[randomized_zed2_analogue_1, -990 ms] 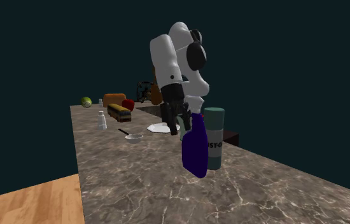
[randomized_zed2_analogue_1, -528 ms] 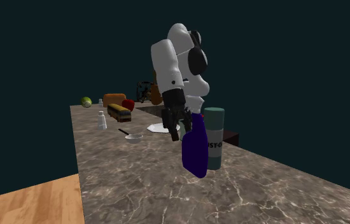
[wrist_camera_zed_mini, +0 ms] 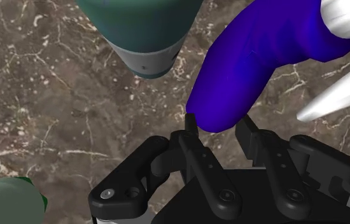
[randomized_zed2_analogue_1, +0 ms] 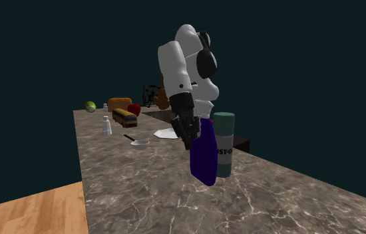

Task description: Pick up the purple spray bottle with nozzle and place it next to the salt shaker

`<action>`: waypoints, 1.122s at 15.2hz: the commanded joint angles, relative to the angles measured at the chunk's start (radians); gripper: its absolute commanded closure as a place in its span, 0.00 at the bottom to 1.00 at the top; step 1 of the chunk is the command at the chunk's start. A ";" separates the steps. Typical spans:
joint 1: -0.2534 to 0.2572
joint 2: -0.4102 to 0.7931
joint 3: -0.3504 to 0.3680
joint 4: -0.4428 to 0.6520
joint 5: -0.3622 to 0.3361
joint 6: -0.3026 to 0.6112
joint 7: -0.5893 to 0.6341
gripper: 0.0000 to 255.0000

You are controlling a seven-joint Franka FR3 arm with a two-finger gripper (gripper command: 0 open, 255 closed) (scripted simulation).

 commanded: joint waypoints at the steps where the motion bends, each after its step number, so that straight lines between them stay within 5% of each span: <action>1: 0.000 0.001 0.000 0.000 0.000 0.000 0.000 1.00; 17: -0.022 -0.088 0.017 0.063 0.032 -0.142 0.010 1.00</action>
